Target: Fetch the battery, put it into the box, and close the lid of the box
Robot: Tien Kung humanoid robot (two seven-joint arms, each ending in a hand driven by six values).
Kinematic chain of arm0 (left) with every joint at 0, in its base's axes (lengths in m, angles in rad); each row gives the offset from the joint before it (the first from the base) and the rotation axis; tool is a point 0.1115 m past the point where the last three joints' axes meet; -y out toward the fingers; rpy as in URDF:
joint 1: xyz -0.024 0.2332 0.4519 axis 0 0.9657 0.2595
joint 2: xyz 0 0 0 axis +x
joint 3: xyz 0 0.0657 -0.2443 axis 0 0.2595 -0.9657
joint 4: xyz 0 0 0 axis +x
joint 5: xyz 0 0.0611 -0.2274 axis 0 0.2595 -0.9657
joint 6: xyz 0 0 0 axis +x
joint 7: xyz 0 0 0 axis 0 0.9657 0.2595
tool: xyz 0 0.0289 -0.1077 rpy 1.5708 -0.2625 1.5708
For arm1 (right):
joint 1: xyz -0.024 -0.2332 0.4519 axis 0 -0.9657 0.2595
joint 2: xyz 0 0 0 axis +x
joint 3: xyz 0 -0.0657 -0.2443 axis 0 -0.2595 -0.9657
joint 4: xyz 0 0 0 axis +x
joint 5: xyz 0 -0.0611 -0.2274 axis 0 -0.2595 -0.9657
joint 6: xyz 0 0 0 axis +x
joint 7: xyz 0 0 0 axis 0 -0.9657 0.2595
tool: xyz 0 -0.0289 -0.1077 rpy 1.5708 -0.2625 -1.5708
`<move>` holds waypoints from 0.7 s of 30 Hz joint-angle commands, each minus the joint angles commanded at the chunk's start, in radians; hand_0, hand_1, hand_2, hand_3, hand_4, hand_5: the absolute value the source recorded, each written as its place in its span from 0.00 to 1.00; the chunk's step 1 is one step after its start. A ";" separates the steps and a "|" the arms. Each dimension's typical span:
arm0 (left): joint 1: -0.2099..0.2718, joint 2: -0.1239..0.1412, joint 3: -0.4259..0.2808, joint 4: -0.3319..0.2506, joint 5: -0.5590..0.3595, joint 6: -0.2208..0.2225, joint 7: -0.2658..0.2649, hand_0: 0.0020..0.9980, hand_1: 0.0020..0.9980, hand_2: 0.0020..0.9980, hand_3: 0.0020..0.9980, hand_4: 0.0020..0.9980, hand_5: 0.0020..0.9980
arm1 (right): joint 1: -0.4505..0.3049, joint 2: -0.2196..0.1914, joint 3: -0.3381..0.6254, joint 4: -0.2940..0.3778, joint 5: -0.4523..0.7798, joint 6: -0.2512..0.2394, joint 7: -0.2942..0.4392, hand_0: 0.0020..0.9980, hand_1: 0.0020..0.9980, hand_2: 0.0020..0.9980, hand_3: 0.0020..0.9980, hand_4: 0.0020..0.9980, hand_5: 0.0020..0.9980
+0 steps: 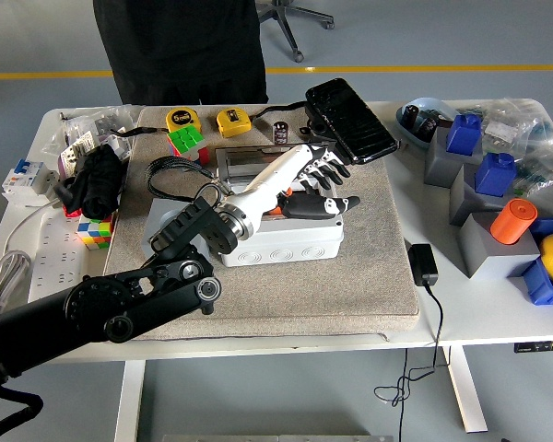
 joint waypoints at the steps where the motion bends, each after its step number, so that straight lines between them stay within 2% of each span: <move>1: -0.001 0.001 -0.004 -0.006 -0.002 0.003 -0.004 0.36 0.56 0.57 0.57 0.84 0.33 | -0.001 0.000 -0.001 0.000 0.000 0.000 0.000 0.60 0.63 0.59 0.56 0.90 0.46; 6: 0.000 0.014 -0.025 -0.012 -0.001 0.014 -0.015 0.36 0.56 0.57 0.57 0.84 0.33 | -0.002 0.000 0.000 -0.001 0.001 0.001 -0.001 0.60 0.63 0.59 0.56 0.90 0.46; 12: 0.018 0.029 -0.009 0.020 -0.006 0.003 -0.010 0.37 0.56 0.57 0.57 0.84 0.33 | -0.004 0.001 0.006 -0.001 0.001 0.001 -0.001 0.60 0.63 0.59 0.56 0.90 0.46; 13: 0.023 0.032 -0.005 0.026 -0.010 0.003 -0.011 0.45 0.60 0.57 0.57 0.84 0.34 | -0.004 0.001 0.008 -0.001 0.001 0.001 -0.001 0.60 0.63 0.59 0.56 0.90 0.46; 18: 0.042 0.044 0.007 0.043 -0.019 0.002 -0.016 0.45 0.60 0.57 0.57 0.84 0.34 | -0.005 0.004 0.013 0.001 -0.001 0.000 0.001 0.60 0.63 0.59 0.56 0.90 0.46; 19: 0.045 0.046 0.008 0.045 -0.020 0.002 -0.017 0.56 0.64 0.57 0.57 0.84 0.34 | -0.005 0.004 0.014 0.001 -0.001 0.000 0.001 0.60 0.63 0.59 0.56 0.90 0.46; 21: 0.049 0.051 0.008 0.049 -0.021 0.002 -0.018 0.56 0.64 0.57 0.57 0.84 0.34 | -0.006 0.005 0.014 0.001 -0.002 0.001 0.001 0.60 0.63 0.59 0.56 0.90 0.46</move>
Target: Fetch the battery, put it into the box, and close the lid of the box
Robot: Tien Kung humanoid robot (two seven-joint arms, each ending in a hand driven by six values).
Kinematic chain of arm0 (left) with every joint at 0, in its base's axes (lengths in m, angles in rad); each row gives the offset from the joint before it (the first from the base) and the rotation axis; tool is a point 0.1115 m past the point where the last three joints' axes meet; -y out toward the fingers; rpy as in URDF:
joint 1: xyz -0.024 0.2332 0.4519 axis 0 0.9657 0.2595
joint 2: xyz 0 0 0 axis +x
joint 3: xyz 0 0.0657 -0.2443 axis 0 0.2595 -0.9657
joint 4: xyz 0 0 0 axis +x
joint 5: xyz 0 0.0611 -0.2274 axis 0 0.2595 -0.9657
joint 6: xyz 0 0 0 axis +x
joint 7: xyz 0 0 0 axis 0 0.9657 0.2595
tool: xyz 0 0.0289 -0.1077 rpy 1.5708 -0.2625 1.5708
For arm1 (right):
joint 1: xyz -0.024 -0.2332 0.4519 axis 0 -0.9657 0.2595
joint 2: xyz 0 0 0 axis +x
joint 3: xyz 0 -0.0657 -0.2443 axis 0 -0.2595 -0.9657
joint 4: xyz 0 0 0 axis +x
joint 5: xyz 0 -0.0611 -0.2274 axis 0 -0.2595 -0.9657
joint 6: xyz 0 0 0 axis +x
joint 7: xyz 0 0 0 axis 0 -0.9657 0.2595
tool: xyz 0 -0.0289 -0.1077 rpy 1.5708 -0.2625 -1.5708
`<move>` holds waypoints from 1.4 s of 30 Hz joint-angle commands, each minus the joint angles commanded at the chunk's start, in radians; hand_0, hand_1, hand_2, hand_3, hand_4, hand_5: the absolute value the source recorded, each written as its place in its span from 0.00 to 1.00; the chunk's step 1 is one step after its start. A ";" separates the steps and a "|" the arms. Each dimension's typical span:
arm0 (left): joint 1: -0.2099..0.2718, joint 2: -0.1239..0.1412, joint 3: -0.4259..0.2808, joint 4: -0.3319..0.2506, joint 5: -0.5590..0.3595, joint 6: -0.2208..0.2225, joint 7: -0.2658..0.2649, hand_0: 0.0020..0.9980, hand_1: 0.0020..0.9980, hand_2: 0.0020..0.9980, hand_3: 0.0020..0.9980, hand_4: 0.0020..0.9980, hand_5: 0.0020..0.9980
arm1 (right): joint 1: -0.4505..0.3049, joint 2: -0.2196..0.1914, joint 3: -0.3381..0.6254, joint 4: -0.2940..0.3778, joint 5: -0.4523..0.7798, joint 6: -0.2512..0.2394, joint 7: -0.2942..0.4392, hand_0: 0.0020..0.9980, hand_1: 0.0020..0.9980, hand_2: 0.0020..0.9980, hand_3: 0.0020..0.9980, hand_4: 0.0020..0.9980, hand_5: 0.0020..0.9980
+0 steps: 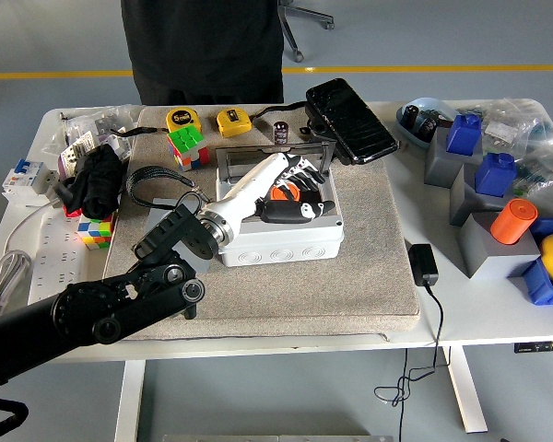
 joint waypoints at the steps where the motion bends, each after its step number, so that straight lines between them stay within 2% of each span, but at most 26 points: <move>1: 0.003 0.003 -0.001 0.002 0.000 0.001 -0.001 0.56 0.64 0.57 0.57 0.84 0.34 | -0.001 0.000 0.000 0.000 0.000 0.000 0.000 0.60 0.63 0.59 0.56 0.90 0.46; 12: 0.017 0.021 -0.001 0.006 0.004 0.001 0.000 0.55 0.64 0.57 0.57 0.85 0.34 | -0.003 0.000 0.004 0.000 0.000 0.001 -0.001 0.60 0.63 0.59 0.56 0.90 0.46; 25: 0.041 0.069 -0.015 -0.005 0.021 0.000 0.011 0.51 0.60 0.56 0.56 0.85 0.34 | -0.007 -0.001 0.010 0.001 -0.002 0.000 0.001 0.60 0.63 0.59 0.56 0.90 0.46; 30: 0.055 0.087 -0.030 -0.028 0.035 -0.002 0.017 0.48 0.58 0.56 0.56 0.85 0.35 | -0.007 0.000 0.013 0.000 -0.001 -0.002 0.004 0.60 0.63 0.59 0.56 0.90 0.46; 33: 0.066 0.102 -0.049 -0.064 0.047 0.001 0.016 0.48 0.58 0.56 0.56 0.85 0.35 | -0.007 0.000 0.014 0.000 -0.001 -0.002 0.004 0.60 0.63 0.59 0.56 0.90 0.46; 37: 0.070 0.114 -0.081 -0.115 0.049 0.012 -0.003 0.46 0.56 0.55 0.56 0.85 0.34 | -0.007 0.000 0.013 -0.001 0.000 -0.002 0.003 0.60 0.63 0.59 0.56 0.90 0.46; 41: 0.066 0.116 -0.116 -0.156 0.023 0.053 -0.071 0.43 0.56 0.55 0.56 0.84 0.33 | -0.006 0.000 0.011 0.000 0.000 -0.002 0.004 0.60 0.63 0.59 0.56 0.90 0.46; 42: 0.062 0.115 -0.132 -0.165 0.009 0.075 -0.104 0.43 0.56 0.55 0.56 0.84 0.33 | -0.005 0.001 0.011 0.000 0.000 -0.002 0.004 0.60 0.63 0.59 0.56 0.90 0.46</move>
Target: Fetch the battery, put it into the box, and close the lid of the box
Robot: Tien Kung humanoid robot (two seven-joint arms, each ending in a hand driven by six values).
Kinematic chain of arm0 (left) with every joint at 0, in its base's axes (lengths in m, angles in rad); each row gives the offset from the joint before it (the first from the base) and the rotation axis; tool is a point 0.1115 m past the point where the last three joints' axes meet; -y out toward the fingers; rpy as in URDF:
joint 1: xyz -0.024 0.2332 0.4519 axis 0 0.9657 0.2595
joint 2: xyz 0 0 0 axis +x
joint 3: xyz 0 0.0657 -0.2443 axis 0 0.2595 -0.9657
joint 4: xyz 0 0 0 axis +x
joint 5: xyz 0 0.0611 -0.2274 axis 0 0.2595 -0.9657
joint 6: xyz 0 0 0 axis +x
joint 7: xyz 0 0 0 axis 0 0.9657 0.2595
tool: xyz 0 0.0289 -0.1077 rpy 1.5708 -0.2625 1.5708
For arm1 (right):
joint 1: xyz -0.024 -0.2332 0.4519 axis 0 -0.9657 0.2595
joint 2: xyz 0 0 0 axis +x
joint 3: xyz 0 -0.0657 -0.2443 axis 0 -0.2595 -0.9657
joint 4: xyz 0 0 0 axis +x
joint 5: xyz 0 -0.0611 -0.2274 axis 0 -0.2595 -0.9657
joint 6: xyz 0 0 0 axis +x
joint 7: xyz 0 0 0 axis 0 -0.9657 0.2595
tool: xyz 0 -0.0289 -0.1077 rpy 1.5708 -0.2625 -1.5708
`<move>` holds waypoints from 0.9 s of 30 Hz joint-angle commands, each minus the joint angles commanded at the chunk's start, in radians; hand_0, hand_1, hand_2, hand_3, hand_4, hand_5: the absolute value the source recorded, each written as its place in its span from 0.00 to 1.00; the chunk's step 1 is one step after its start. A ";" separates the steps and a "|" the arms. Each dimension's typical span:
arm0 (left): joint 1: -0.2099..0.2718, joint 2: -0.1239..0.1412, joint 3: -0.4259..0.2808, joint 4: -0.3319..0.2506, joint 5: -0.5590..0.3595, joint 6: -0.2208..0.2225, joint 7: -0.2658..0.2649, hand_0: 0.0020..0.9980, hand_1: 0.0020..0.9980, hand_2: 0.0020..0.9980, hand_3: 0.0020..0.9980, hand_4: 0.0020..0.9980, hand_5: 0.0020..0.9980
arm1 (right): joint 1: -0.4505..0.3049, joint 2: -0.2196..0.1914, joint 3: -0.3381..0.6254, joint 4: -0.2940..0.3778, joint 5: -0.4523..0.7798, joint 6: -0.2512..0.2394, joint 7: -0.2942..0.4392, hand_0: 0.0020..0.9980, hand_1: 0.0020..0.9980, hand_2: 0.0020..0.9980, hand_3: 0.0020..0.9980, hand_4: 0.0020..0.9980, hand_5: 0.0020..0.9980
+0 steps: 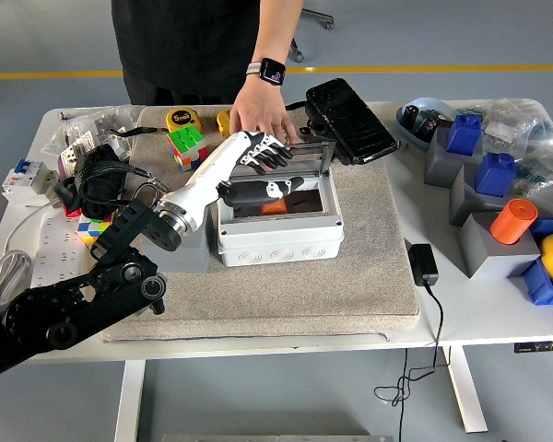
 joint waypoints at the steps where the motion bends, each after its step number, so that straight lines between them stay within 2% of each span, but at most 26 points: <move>1: -0.003 -0.002 -0.012 -0.003 -0.010 0.015 -0.027 0.43 0.56 0.55 0.56 0.84 0.33 | 0.000 0.000 0.000 0.000 0.000 0.000 0.000 0.60 0.63 0.59 0.56 0.90 0.46; 3: -0.008 -0.006 -0.032 -0.003 -0.022 0.033 -0.067 0.43 0.56 0.55 0.56 0.84 0.33 | 0.000 0.001 -0.001 0.000 0.000 0.000 0.001 0.60 0.63 0.59 0.56 0.90 0.46; 4: -0.014 -0.011 -0.046 0.003 -0.023 0.042 -0.083 0.56 0.65 0.59 0.59 0.84 0.33 | 0.000 0.001 -0.002 0.000 0.001 0.000 0.000 0.60 0.63 0.59 0.56 0.90 0.46; 8: -0.040 -0.027 -0.078 0.036 0.006 0.042 -0.069 0.56 0.65 0.59 0.59 0.84 0.33 | -0.001 0.001 -0.007 -0.001 0.004 0.001 -0.001 0.60 0.63 0.59 0.56 0.90 0.46; 9: -0.050 -0.032 -0.081 0.047 0.024 0.034 -0.048 0.56 0.65 0.59 0.59 0.84 0.33 | 0.000 0.001 -0.008 -0.001 0.004 0.001 -0.001 0.60 0.63 0.59 0.56 0.90 0.46; 10: -0.058 -0.036 -0.081 0.057 0.040 0.026 -0.030 0.70 0.72 0.65 0.62 0.85 0.35 | 0.000 0.001 -0.008 -0.001 0.005 0.001 -0.001 0.60 0.63 0.59 0.56 0.90 0.46; 14: -0.095 -0.051 -0.064 0.102 0.114 -0.032 0.075 0.70 0.72 0.65 0.62 0.85 0.35 | 0.002 0.001 -0.006 0.000 0.004 0.000 0.000 0.60 0.63 0.59 0.56 0.90 0.46; 17: -0.120 -0.057 -0.048 0.121 0.181 -0.112 0.185 0.68 0.72 0.66 0.63 0.86 0.38 | 0.004 0.001 -0.007 0.001 0.004 0.000 0.000 0.60 0.63 0.59 0.56 0.90 0.46; 21: -0.123 -0.048 -0.044 0.091 0.234 -0.214 0.314 0.68 0.72 0.66 0.63 0.86 0.38 | 0.003 0.001 -0.008 0.001 0.004 0.000 0.001 0.60 0.63 0.59 0.56 0.90 0.46; 22: -0.121 -0.045 -0.044 0.081 0.239 -0.228 0.331 0.57 0.66 0.62 0.61 0.85 0.38 | 0.002 0.001 -0.008 0.001 0.005 0.000 0.001 0.60 0.63 0.59 0.56 0.90 0.46; 27: -0.107 -0.028 -0.047 0.020 0.245 -0.283 0.381 0.57 0.66 0.62 0.61 0.85 0.38 | -0.002 0.001 -0.013 0.000 0.006 0.002 0.000 0.60 0.63 0.59 0.56 0.90 0.46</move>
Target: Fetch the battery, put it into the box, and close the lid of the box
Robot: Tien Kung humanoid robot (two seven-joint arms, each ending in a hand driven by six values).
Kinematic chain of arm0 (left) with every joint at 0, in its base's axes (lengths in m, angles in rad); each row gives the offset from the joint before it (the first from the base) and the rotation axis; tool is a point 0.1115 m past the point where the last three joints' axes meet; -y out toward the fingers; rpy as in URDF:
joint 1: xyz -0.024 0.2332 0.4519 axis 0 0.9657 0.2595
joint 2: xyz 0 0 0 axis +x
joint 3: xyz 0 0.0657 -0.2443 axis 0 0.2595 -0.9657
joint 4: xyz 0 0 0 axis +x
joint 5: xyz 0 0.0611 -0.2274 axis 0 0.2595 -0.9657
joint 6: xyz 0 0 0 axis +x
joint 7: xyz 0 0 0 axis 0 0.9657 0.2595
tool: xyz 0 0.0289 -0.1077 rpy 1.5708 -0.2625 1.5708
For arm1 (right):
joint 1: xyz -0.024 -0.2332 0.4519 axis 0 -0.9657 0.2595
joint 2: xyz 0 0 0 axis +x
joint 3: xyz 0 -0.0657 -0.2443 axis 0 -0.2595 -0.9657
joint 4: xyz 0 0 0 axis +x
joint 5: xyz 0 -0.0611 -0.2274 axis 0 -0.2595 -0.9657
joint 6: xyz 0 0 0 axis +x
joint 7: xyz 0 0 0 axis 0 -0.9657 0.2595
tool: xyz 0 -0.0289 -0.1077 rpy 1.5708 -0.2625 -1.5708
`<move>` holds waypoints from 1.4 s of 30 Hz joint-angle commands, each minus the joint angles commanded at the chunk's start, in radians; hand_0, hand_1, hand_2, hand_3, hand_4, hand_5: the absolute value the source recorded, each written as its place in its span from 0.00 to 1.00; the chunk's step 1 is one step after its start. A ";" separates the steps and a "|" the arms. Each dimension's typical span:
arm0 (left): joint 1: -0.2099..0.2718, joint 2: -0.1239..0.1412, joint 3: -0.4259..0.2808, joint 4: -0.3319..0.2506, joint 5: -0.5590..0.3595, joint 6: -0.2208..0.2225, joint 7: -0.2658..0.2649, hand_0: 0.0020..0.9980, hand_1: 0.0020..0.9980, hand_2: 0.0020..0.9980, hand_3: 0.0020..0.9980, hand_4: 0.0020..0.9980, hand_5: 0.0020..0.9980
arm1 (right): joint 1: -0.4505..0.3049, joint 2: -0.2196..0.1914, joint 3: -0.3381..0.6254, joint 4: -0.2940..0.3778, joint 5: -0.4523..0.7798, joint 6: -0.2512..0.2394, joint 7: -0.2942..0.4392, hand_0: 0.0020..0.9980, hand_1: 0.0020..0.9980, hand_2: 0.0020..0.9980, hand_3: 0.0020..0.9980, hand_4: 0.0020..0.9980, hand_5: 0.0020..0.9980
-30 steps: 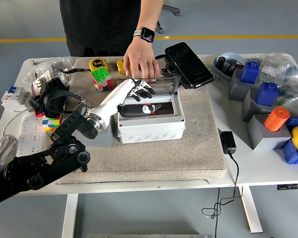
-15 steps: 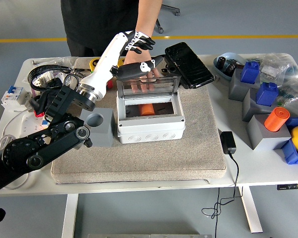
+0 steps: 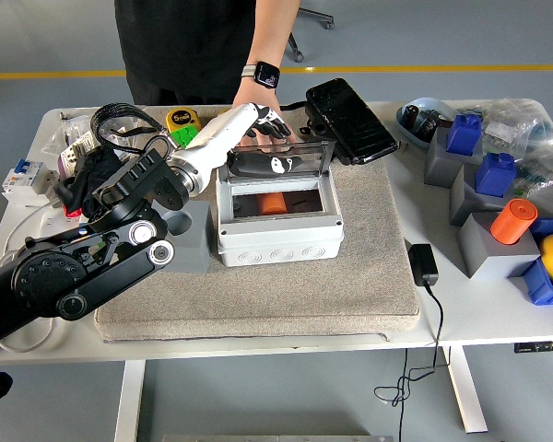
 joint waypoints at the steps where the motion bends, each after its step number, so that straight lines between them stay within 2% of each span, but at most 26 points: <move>1: 0.003 0.002 0.000 -0.007 0.000 -0.008 0.007 0.51 0.63 0.60 0.60 0.86 0.39 | 0.000 0.000 -0.001 0.000 0.000 0.000 0.000 0.60 0.63 0.59 0.56 0.90 0.46; 5: 0.023 0.015 0.004 -0.036 -0.004 -0.034 0.033 0.51 0.63 0.60 0.60 0.86 0.39 | 0.001 0.000 -0.002 0.002 -0.003 -0.001 0.001 0.60 0.63 0.59 0.56 0.90 0.46; 6: 0.029 0.019 0.004 -0.043 -0.004 -0.036 0.036 0.51 0.63 0.60 0.60 0.86 0.39 | 0.002 -0.001 -0.001 0.003 -0.003 -0.002 0.002 0.60 0.63 0.59 0.56 0.90 0.46; 7: 0.037 0.024 0.002 -0.056 -0.006 -0.038 0.038 0.46 0.61 0.59 0.60 0.87 0.41 | 0.002 0.000 0.000 0.003 -0.004 -0.003 0.002 0.60 0.63 0.59 0.56 0.90 0.46; 12: 0.073 0.045 -0.005 -0.111 -0.027 -0.035 0.031 0.46 0.61 0.59 0.60 0.87 0.41 | 0.000 0.000 -0.002 0.002 -0.003 -0.002 0.001 0.60 0.63 0.59 0.56 0.90 0.46; 13: 0.078 0.047 -0.004 -0.117 -0.033 -0.035 0.030 0.46 0.60 0.59 0.60 0.88 0.44 | 0.000 0.000 -0.003 0.001 -0.002 -0.001 0.000 0.61 0.63 0.59 0.56 0.90 0.46; 21: 0.102 0.037 0.009 -0.114 -0.052 -0.032 0.020 0.45 0.59 0.59 0.60 0.88 0.45 | 0.000 0.000 -0.007 0.003 -0.003 -0.001 0.000 0.60 0.63 0.59 0.56 0.90 0.46; 32: 0.115 0.027 0.020 -0.089 -0.101 -0.007 -0.017 0.44 0.59 0.59 0.59 0.87 0.44 | -0.003 0.001 -0.007 0.002 -0.002 0.000 0.000 0.61 0.63 0.59 0.56 0.90 0.46; 34: 0.123 0.024 0.027 -0.073 -0.139 0.004 -0.040 0.44 0.59 0.59 0.59 0.87 0.44 | -0.003 0.001 -0.006 0.001 -0.002 0.000 0.000 0.61 0.63 0.59 0.56 0.90 0.46; 37: 0.139 0.017 0.026 -0.051 -0.203 0.054 -0.110 0.45 0.59 0.59 0.60 0.87 0.44 | -0.002 0.001 -0.002 0.002 -0.003 -0.001 0.001 0.61 0.63 0.59 0.56 0.90 0.46; 42: 0.194 0.015 -0.055 -0.062 -0.376 0.157 -0.287 0.45 0.59 0.59 0.60 0.87 0.44 | -0.001 0.001 0.000 0.002 -0.004 -0.001 0.001 0.61 0.63 0.59 0.56 0.90 0.46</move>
